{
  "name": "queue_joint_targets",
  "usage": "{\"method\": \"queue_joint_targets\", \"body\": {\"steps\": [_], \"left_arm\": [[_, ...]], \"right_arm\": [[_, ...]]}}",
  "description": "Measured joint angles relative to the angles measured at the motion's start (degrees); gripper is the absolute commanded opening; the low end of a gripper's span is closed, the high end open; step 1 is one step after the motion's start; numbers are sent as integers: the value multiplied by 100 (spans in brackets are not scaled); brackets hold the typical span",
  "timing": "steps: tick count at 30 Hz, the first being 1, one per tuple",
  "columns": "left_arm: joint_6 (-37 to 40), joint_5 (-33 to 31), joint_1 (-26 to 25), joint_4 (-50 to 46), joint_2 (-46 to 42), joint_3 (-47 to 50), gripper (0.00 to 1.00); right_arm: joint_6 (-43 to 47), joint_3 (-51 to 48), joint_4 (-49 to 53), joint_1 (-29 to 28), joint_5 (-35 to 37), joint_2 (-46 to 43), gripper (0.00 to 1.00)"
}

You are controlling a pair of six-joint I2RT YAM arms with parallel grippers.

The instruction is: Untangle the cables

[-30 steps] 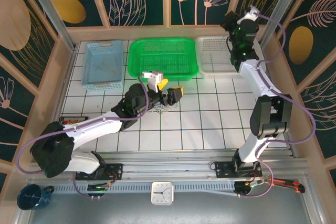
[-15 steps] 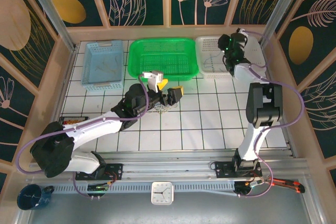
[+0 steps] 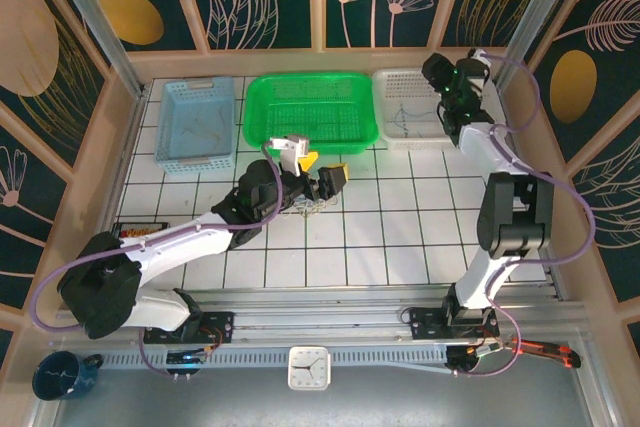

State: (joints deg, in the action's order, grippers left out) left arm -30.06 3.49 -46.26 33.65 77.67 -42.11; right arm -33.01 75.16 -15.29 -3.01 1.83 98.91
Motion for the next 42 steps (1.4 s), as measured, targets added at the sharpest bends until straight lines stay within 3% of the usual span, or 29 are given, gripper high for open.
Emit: {"method": "queue_joint_targets", "body": {"steps": [6, 11, 16, 21, 28, 36, 42], "left_arm": [[-125, -293, 9, -98, -118, 214, 99], [-494, -339, 315, -146, -164, 437, 99], [-1126, -66, 1069, -249, -116, 603, 99], [-1626, 131, 1366, -400, -85, 678, 99], [-1987, 256, 1480, -501, -85, 872, 99], [-2090, 273, 1488, -535, -85, 892, 99], [-2114, 315, 1488, -535, -83, 892, 99]], "right_arm": [[-55, -887, -87, -581, -472, -935, 71], [-35, -1725, -122, -1547, -754, -1486, 68], [11, -2389, -66, -2511, -835, -1537, 67], [577, -2107, 374, -3198, -901, -975, 64], [1368, -1239, 1137, -3429, -903, 52, 65], [1624, -850, 1331, -3429, -916, 684, 66], [1620, -813, 1340, -3429, -1104, 800, 58]]}}
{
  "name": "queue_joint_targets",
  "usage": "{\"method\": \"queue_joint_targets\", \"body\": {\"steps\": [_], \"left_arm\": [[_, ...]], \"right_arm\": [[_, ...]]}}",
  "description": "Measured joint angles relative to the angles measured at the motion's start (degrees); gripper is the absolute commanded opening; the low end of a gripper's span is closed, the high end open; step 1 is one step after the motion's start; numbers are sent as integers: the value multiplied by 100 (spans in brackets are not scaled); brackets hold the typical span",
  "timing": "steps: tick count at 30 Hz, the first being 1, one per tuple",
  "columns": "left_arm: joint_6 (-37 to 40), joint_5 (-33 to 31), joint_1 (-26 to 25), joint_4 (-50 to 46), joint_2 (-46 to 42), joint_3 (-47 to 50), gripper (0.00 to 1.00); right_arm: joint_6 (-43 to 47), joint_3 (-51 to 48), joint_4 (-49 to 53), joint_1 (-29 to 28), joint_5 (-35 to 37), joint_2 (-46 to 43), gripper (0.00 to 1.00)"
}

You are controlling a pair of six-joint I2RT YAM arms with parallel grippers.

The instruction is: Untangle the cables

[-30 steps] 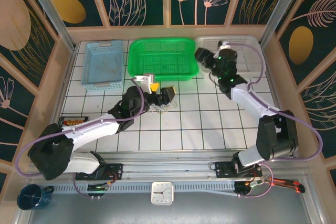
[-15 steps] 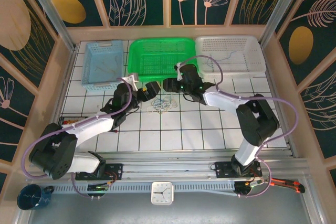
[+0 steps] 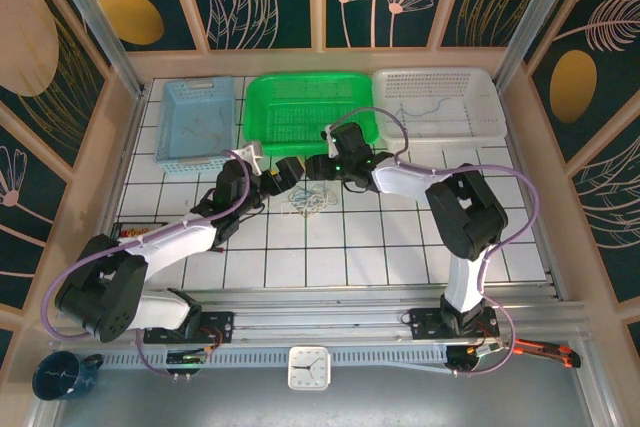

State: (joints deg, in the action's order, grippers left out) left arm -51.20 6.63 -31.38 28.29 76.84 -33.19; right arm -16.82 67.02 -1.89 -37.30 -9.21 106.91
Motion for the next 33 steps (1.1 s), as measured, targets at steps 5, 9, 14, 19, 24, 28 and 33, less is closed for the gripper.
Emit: {"method": "queue_joint_targets", "body": {"steps": [5, 9, 14, 19, 24, 28, 33], "left_arm": [[-13, 55, 0, 2, 35, 0, 99], [-15, 70, 0, 4, 105, 0, 99], [-15, 90, 0, 13, 151, 0, 99], [-15, 101, 0, 17, 177, 0, 99], [-15, 107, 0, 17, 195, 0, 99], [-15, 105, 0, 17, 192, 0, 99], [-15, 83, 0, 15, 179, 2, 99]], "right_arm": [[-24, -188, -90, -11, -140, -35, 49], [-92, -612, -81, -28, -186, -243, 43], [-184, -1027, -85, -149, -243, -686, 42], [-219, -1106, -83, -380, -267, -1027, 47], [-105, -901, 136, -422, 52, -1117, 57], [50, -498, 304, -275, 273, -1064, 58], [227, -146, 361, -87, 358, -813, 57]]}}
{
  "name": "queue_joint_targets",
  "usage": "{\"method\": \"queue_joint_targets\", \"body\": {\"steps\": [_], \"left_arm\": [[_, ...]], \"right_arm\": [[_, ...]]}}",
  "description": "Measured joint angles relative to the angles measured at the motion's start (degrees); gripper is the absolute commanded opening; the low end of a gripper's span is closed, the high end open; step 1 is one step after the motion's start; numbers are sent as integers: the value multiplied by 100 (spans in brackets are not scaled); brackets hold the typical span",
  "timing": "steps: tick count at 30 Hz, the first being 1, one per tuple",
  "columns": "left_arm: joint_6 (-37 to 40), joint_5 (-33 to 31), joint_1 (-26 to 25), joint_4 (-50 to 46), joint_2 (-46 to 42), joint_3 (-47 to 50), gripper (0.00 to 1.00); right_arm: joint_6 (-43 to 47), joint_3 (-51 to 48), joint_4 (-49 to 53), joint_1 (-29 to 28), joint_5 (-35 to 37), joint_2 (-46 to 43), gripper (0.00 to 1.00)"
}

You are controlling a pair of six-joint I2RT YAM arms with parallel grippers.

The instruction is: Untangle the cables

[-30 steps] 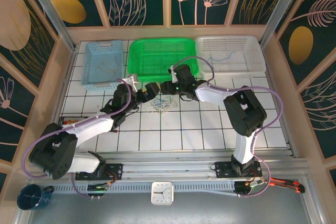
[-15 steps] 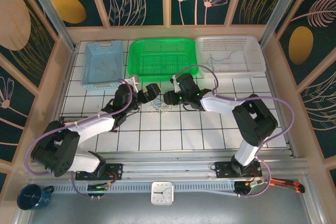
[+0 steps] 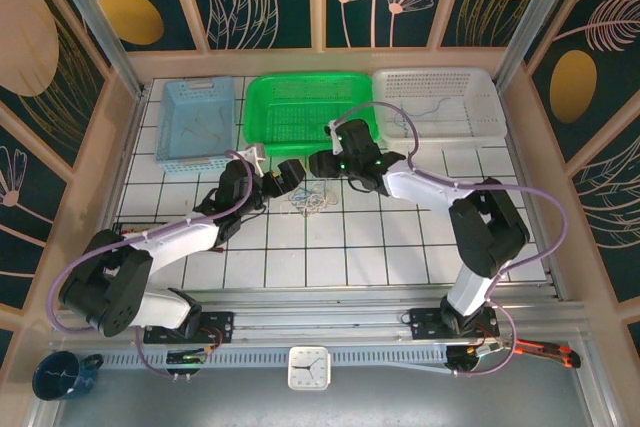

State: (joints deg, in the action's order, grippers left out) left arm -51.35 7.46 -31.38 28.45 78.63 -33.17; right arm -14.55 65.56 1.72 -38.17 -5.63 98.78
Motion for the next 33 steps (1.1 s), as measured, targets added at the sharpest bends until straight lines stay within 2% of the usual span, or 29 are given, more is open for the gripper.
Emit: {"method": "queue_joint_targets", "body": {"steps": [11, 26, 33], "left_arm": [[0, -68, 33, -20, -160, 50, 99], [-4, -61, 33, -15, -160, 72, 99], [-39, -55, 33, -13, -160, 94, 99]], "right_arm": [[525, 133, 345, 37, -92, 603, 56], [573, 223, 328, 221, -162, 935, 50], [570, 426, 328, 221, -308, 1213, 44]]}}
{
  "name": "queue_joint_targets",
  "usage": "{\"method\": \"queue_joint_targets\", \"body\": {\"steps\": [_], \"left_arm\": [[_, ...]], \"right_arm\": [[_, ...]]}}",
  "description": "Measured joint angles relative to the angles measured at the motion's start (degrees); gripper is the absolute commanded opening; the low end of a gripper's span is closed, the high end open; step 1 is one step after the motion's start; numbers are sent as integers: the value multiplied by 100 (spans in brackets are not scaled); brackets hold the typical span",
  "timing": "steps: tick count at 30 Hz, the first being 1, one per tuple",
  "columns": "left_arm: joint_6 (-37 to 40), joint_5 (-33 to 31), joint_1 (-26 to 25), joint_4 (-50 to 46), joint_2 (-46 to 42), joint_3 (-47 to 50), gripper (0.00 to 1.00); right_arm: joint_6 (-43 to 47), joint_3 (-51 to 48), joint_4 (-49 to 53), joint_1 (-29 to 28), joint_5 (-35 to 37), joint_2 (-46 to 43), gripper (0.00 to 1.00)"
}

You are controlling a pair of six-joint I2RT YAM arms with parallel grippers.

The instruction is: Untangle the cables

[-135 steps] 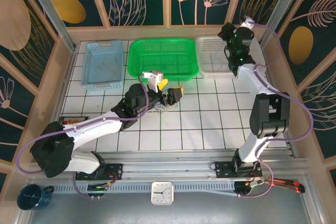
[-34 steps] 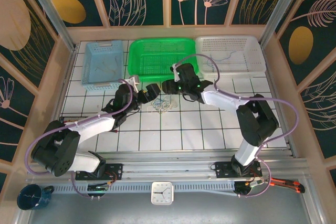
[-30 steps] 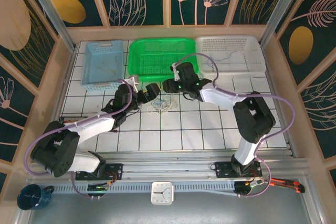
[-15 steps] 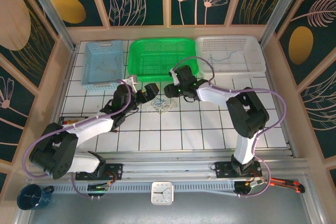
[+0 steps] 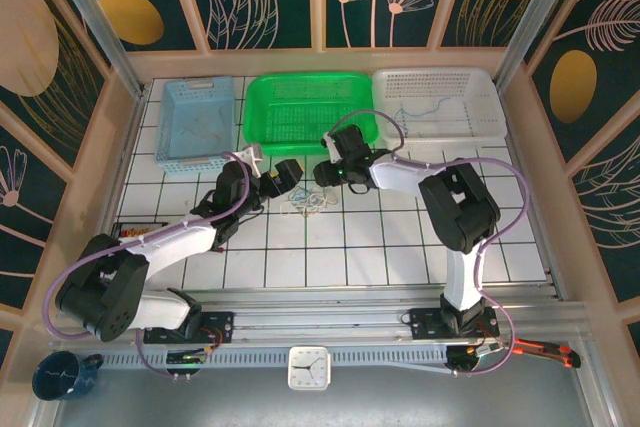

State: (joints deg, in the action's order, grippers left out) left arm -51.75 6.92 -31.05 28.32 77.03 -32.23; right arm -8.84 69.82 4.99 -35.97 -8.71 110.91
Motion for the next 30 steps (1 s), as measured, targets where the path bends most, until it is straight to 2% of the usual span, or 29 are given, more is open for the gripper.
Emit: {"method": "queue_joint_targets", "body": {"steps": [2, 5, 7, 9, 11, 19, 30], "left_arm": [[-4, 13, 0, 0, 0, 0, 99], [-7, 15, 0, 7, 0, 0, 99], [-7, 15, 0, 15, 0, 0, 99], [-9, 17, 0, 17, 0, 0, 99], [-24, 24, 0, 17, 0, 0, 99], [-48, 61, 0, 116, 0, 33, 99], [173, 59, 0, 181, -2, 157, 99]], "right_arm": [[0, 94, 0, 0, -50, 55, 42], [-13, 199, -2, 2, -138, 98, 33], [-17, 232, -13, 11, -195, 107, 23], [-22, 243, -24, 11, -254, 114, 9], [-39, 243, -22, 15, -321, 118, 0], [-28, 13, -66, 31, -428, -136, 0], [-365, -483, -262, 31, -334, -1794, 0]]}}
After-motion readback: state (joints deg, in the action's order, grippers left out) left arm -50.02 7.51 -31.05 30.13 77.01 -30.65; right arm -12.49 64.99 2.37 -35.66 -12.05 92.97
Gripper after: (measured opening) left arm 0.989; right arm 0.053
